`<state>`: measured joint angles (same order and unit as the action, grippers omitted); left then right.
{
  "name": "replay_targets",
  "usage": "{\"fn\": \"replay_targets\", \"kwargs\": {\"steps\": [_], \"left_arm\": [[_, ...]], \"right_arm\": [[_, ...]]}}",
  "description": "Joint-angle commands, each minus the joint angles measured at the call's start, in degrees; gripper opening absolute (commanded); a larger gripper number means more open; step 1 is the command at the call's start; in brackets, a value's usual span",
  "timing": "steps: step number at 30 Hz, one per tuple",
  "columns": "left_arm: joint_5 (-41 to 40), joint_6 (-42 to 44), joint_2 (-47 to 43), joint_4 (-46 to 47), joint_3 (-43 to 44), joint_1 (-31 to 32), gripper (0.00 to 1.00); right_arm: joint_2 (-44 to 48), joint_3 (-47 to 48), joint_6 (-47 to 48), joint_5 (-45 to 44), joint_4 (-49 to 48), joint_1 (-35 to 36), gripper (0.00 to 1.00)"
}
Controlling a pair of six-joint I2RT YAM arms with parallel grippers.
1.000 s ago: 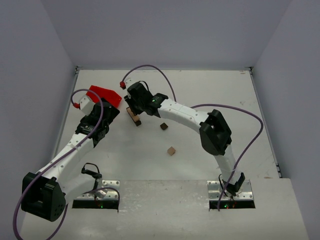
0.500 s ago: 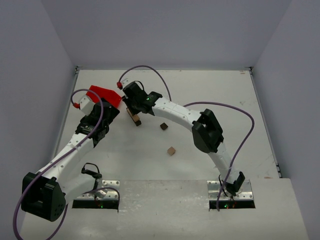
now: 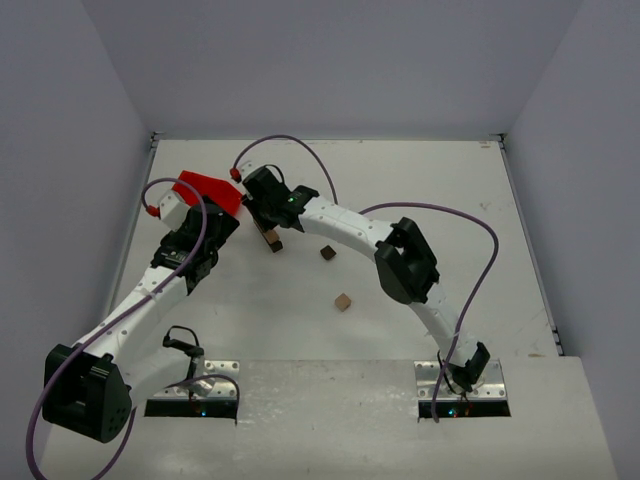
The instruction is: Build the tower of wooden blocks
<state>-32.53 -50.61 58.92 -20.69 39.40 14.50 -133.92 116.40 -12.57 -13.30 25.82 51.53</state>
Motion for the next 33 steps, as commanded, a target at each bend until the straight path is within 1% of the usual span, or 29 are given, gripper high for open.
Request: {"fn": "replay_targets", "kwargs": {"steps": [1, 23, 33], "left_arm": [[-0.7, 0.7, -0.1, 2.2, 1.0, -0.4, 1.00], [-0.3, 0.7, -0.1, 2.5, 0.9, -0.4, 1.00], [-0.4, 0.8, -0.3, 2.6, 0.9, -0.4, 1.00]], "right_arm": [[0.0, 3.0, 1.1, -0.2, -2.3, 0.3, 0.22], [-1.4, 4.5, 1.6, -0.3, -1.7, 0.3, 0.24], [-1.3, 4.6, 1.4, -0.6, -1.7, 0.3, 0.29]]}}
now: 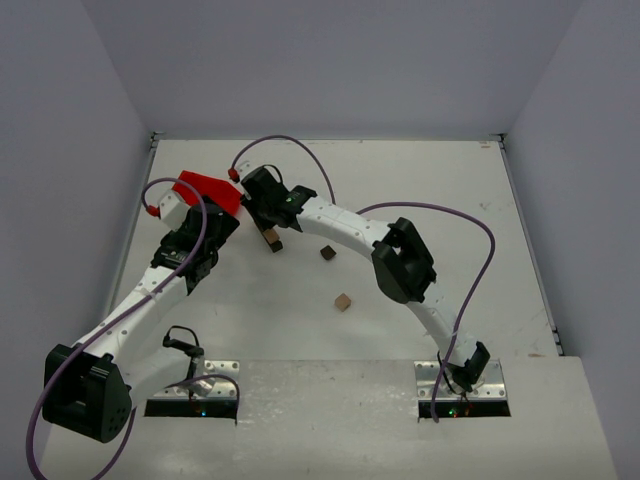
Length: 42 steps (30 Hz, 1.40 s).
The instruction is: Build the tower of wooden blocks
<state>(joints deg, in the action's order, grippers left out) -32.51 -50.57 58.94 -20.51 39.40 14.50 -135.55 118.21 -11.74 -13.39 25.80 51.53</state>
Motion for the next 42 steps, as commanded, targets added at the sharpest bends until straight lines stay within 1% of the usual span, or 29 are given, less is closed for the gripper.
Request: {"fn": "replay_targets", "kwargs": {"steps": [1, 3, 6, 9, 16, 24, 26, 29, 30, 31, 32, 37, 40, 42], "left_arm": [[-0.5, 0.7, -0.4, 2.4, 0.9, -0.4, 1.00], [-0.5, 0.6, -0.4, 2.4, 0.9, -0.4, 1.00], [-0.4, 0.6, -0.5, 2.4, 0.9, -0.4, 1.00], [-0.4, 0.7, -0.5, 2.6, 0.8, -0.4, 1.00], [-0.3, 0.7, -1.0, 3.3, 0.3, -0.4, 1.00], [-0.2, 0.7, -1.5, 3.5, -0.1, -0.4, 1.00], [-0.1, 0.7, -1.5, 3.5, 0.0, -0.4, 1.00], [-0.1, 0.8, -1.5, 3.5, -0.1, -0.4, 1.00], [0.0, 0.7, -1.5, 3.5, -0.1, -0.4, 1.00], [0.0, 0.7, -1.5, 3.5, -0.1, -0.4, 1.00], [0.1, 0.7, -1.5, 3.5, -0.1, -0.4, 1.00], [0.2, 0.7, -1.7, 3.5, -0.2, -0.4, 1.00], [0.2, 0.8, -2.2, 3.5, -0.4, -0.4, 1.00], [0.2, 0.7, -2.4, 3.5, -0.5, -0.4, 1.00]], "right_arm": [[0.4, 2.8, 0.5, -0.6, -1.6, 0.4, 0.29], [0.5, 2.7, 0.4, -0.6, -1.6, 0.3, 0.30], [0.6, 2.5, 0.2, -0.6, -1.5, 0.3, 0.34], [1.0, 2.3, -0.1, -0.6, -1.6, 0.3, 0.44], [1.9, 1.2, -0.6, -0.4, -2.7, 0.4, 0.51], [2.8, 0.3, -1.0, -0.7, -3.0, 0.6, 0.53], [3.5, -0.5, -1.0, -0.6, -3.3, 0.6, 0.56], [6.0, -2.9, -0.7, 0.6, -4.7, 1.0, 0.66], [6.6, -4.2, -0.2, 1.1, -5.3, 1.2, 0.82], [7.7, -5.4, 0.3, 1.3, -6.0, 1.3, 0.93], [8.7, -6.4, 0.7, 1.4, -6.7, 1.4, 0.99], [14.6, -13.2, 1.0, 2.3, -10.2, 1.6, 0.99], [20.5, -20.2, 0.9, 2.9, -12.0, 1.6, 0.99], [23.6, -26.5, 0.5, 2.9, -13.0, 1.6, 0.99]]}}
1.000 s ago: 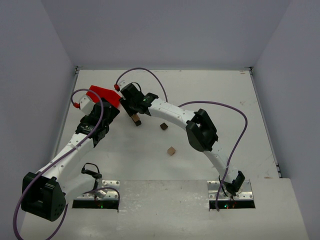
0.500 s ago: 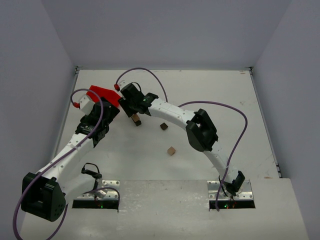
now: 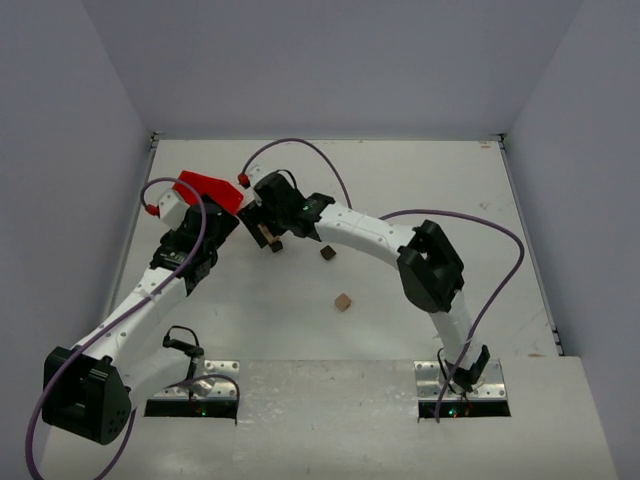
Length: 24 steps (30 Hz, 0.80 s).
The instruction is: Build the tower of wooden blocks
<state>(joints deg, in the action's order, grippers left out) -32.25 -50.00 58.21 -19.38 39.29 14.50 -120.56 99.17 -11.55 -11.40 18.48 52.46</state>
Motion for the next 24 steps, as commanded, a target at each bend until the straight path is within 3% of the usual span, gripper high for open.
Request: {"fn": "replay_targets", "kwargs": {"steps": [1, 10, 13, 18, 24], "left_arm": [[-0.1, 0.2, -1.7, 2.2, -0.4, -0.4, 1.00], [-0.5, -0.1, -2.8, 1.2, -0.5, -0.4, 1.00], [-0.7, -0.1, -3.1, 1.3, -0.5, -0.4, 1.00], [-0.5, 0.0, -2.6, 1.4, -0.3, -0.4, 1.00], [-0.2, 0.0, -2.2, 1.3, -0.1, -0.4, 1.00]], "right_arm": [[11.3, -10.3, -0.2, 0.5, -6.1, 0.7, 0.99], [30.5, -40.6, -5.7, -3.1, -6.6, 0.6, 0.99], [34.1, -47.2, -6.9, -0.2, -6.3, 0.6, 0.99], [34.6, -52.3, -7.3, 4.5, -7.7, 0.6, 0.99], [31.7, -53.1, -8.8, 2.6, -7.8, 0.4, 0.98]]}}
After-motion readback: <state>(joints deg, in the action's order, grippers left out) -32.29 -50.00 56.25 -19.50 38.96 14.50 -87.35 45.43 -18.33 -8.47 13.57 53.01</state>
